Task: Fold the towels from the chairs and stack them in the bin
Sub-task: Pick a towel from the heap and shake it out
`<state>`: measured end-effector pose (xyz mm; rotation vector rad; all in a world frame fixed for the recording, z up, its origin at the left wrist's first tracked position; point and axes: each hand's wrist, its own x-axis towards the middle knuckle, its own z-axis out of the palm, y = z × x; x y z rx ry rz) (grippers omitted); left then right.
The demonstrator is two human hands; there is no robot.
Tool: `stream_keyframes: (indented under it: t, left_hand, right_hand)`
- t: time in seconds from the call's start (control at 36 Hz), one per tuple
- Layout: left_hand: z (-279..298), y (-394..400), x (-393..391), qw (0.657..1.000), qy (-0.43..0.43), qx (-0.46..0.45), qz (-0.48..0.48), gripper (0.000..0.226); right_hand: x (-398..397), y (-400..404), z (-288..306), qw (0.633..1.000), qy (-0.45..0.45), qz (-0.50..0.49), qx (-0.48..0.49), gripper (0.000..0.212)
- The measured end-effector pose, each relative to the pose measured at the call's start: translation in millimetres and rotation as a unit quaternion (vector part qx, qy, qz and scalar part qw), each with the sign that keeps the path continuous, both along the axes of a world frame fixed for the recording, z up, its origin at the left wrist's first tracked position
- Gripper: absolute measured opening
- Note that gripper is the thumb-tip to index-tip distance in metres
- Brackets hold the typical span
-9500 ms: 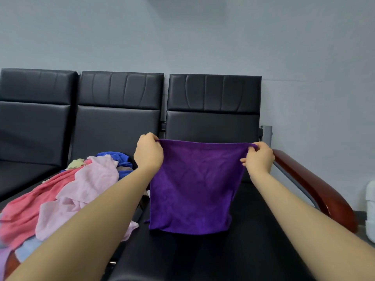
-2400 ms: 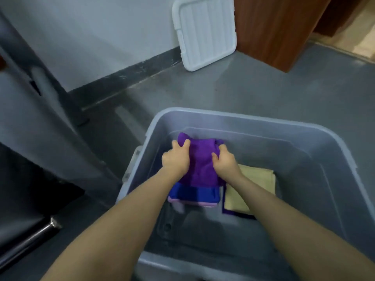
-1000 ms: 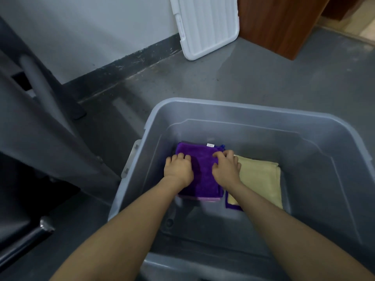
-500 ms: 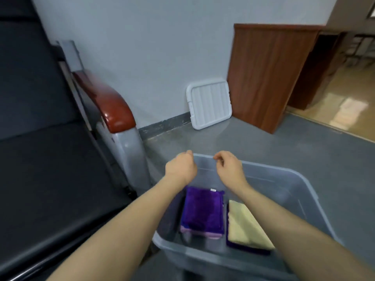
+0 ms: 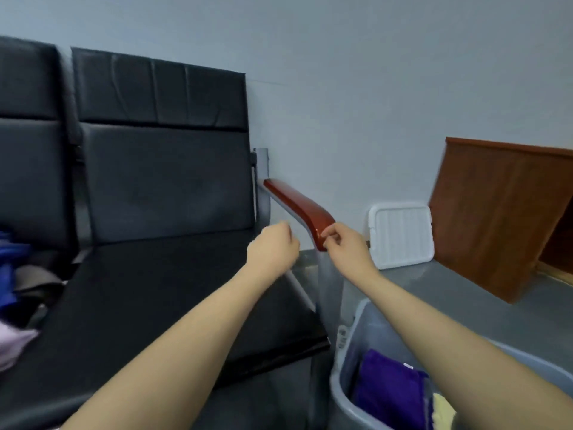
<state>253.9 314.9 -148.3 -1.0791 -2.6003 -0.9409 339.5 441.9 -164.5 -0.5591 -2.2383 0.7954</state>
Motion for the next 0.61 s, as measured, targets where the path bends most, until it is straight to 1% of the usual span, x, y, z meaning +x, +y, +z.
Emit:
stream_keyframes:
  t: [0.11, 0.28, 0.33, 0.36, 0.53, 0.61]
  left_hand:
    - [1.6, -62.3, -35.3, 0.998, -0.005, 0.004, 0.067, 0.021]
    - [-4.1, -151.5, -84.8, 0.982, -0.018, -0.005, 0.189, 0.022]
    - [-7.7, -188.6, -99.6, 0.972, -0.023, -0.01, 0.235, 0.023]
    - [-7.8, -192.7, -102.3, 0.97, -0.024, -0.01, 0.243, 0.023]
    - [-23.3, -273.9, -128.0, 0.938, -0.047, -0.008, 0.342, 0.023]
    - [-30.8, -310.0, -138.1, 0.927, -0.043, -0.02, 0.373, 0.017]
  right_hand:
    - [-52.4, -53.1, 4.3, 0.998, -0.009, 0.059, -0.003, 0.021]
    - [-127.4, -128.8, -2.2, 0.985, -0.065, 0.162, -0.004, 0.021]
    - [-154.4, -160.8, -7.1, 0.976, -0.073, 0.203, -0.001, 0.022]
    - [-157.0, -164.8, -7.3, 0.975, -0.074, 0.21, -0.002, 0.022]
    - [-210.8, -246.9, -17.3, 0.944, -0.105, 0.312, -0.005, 0.02]
    - [-232.7, -284.8, -22.8, 0.928, -0.109, 0.356, 0.0, 0.019]
